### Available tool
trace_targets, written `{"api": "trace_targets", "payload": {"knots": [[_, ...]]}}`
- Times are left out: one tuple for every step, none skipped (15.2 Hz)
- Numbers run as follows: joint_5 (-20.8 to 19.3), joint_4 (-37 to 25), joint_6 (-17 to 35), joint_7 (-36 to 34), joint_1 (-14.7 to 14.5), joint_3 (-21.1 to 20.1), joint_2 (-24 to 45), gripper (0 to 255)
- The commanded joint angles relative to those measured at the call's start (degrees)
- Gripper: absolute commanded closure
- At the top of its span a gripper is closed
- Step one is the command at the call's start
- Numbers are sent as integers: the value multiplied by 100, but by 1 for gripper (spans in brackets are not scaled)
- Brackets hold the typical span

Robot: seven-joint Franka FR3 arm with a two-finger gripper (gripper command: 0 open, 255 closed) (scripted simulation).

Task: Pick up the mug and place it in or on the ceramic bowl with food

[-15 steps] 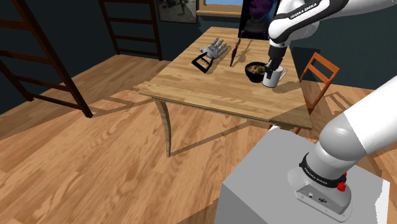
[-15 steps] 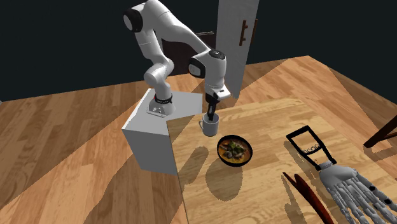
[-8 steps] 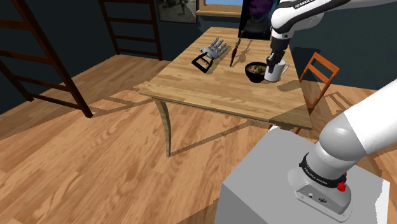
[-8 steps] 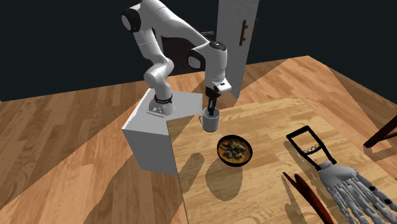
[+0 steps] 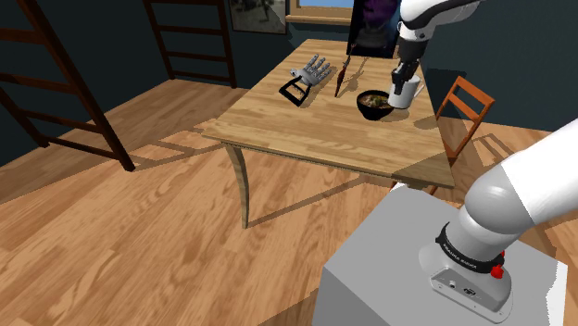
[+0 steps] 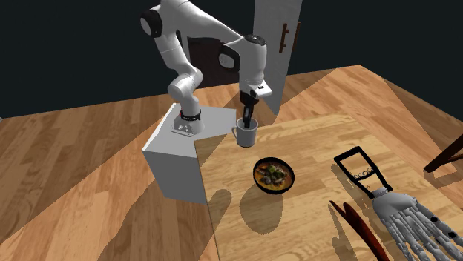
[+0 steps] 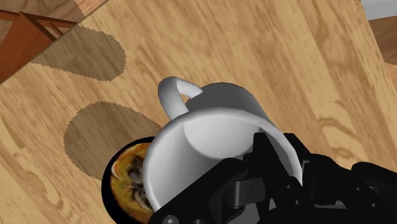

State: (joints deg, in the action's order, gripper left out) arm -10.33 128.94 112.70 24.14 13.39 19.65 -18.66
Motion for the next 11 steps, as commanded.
{"api": "trace_targets", "payload": {"knots": [[4, -132, -163, 13, -1, -12, -32, 255], [8, -197, -241, 16, -3, -20, -45, 255], [11, -265, -319, 20, -6, -27, -56, 255], [15, -333, -397, 24, -8, -35, -66, 255], [16, -361, -431, 25, -9, -38, -71, 255], [80, -604, -436, 109, -25, 20, 164, 255], [149, -851, -450, 194, -39, 77, 398, 255], [225, -1106, -471, 283, -48, 133, 634, 255], [307, -1369, -500, 374, -54, 187, 872, 255], [396, -1639, -537, 467, -53, 238, 1113, 255], [491, -1919, -582, 561, -45, 286, 1357, 255]]}}
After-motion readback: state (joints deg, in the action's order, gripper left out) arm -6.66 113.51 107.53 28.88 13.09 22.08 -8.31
